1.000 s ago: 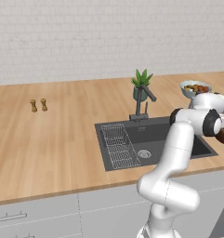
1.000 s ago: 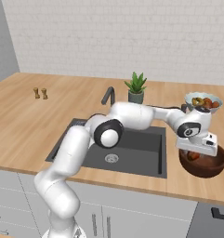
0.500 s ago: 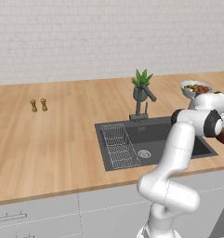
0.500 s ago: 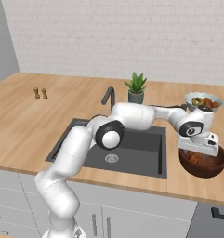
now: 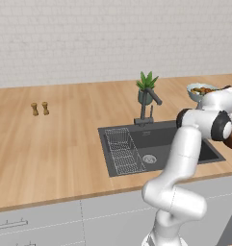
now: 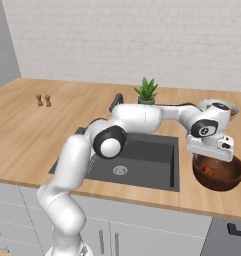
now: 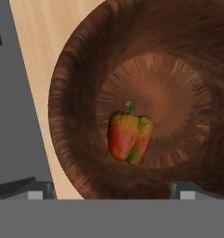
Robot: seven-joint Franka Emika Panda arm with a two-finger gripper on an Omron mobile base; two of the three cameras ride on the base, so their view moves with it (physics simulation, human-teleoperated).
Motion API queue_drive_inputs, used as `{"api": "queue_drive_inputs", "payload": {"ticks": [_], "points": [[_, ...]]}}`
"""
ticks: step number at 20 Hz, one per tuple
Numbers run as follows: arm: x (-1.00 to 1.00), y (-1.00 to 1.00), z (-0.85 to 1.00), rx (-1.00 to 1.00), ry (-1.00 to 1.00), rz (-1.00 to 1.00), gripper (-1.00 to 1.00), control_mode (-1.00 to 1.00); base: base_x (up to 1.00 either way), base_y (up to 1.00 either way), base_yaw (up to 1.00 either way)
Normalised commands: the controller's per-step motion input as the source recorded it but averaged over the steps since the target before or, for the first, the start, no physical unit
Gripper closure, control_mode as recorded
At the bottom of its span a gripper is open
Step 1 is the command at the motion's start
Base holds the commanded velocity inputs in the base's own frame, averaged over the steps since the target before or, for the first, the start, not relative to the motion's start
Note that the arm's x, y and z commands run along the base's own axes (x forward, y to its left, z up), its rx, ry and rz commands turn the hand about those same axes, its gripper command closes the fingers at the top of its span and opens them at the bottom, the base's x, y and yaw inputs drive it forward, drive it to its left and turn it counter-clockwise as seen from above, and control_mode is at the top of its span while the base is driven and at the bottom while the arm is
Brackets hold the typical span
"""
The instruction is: Pick the bell pepper from the sink and place it in the bowl. Then pick the bowl and place it in the microwave. Then close the microwave door and press the start button.
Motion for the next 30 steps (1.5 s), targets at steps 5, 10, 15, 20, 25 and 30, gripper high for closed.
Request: {"api": "queue_drive_inputs", "payload": {"ticks": [5, 10, 15, 20, 25, 30], "points": [[-0.19, 0.74, 0.10, -0.07, -0.01, 0.00, -1.00, -1.00, 0.00, 0.00, 0.00], [0.12, 0.21, -0.01, -0.05, 0.00, 0.02, -1.00, -1.00, 0.00, 0.00, 0.00], [0.31, -0.02, -0.09, 0.00, 0.03, 0.10, -1.00, -1.00, 0.00, 0.00, 0.00], [0.35, -0.13, 0.00, 0.01, 0.11, 0.09, -1.00, -1.00, 0.00, 0.00, 0.00], [0.12, -0.39, 0.00, 0.07, 0.07, 0.13, -1.00, -1.00, 0.00, 0.00, 0.00], [0.18, -0.04, -0.12, 0.01, 0.09, 0.07, -1.00, -1.00, 0.00, 0.00, 0.00]]}}
